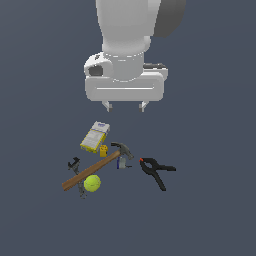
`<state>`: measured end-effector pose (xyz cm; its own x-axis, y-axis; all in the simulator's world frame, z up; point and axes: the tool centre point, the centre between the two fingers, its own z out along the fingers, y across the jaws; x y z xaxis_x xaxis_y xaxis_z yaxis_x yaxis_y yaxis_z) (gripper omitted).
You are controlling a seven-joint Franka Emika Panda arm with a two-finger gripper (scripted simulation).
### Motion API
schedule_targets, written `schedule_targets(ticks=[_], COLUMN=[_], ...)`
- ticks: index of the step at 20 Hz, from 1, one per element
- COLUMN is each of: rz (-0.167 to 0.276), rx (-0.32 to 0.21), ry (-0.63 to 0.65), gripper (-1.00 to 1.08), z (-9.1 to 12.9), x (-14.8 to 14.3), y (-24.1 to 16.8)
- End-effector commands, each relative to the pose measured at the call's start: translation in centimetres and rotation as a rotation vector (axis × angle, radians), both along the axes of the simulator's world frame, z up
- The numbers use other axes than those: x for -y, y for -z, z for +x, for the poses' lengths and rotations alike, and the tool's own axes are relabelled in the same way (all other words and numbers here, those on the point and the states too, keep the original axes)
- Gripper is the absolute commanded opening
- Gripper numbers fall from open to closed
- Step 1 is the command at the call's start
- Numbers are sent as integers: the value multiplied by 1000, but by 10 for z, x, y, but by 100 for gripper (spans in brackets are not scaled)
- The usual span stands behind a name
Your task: Pick up a designated object from a clutter of objects.
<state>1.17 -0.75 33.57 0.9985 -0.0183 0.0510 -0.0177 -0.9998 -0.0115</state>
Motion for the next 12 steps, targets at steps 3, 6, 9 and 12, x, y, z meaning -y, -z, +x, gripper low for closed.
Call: schedule_targets(ticks=[3, 6, 9, 12], rz=[1, 6, 10, 10], rx=[1, 3, 6, 7], ry=[-2, -10, -22, -25], gripper=[100, 100, 100, 100], z=[0, 1, 1, 0], x=[0, -1, -2, -2], y=[-1, -3, -7, -8])
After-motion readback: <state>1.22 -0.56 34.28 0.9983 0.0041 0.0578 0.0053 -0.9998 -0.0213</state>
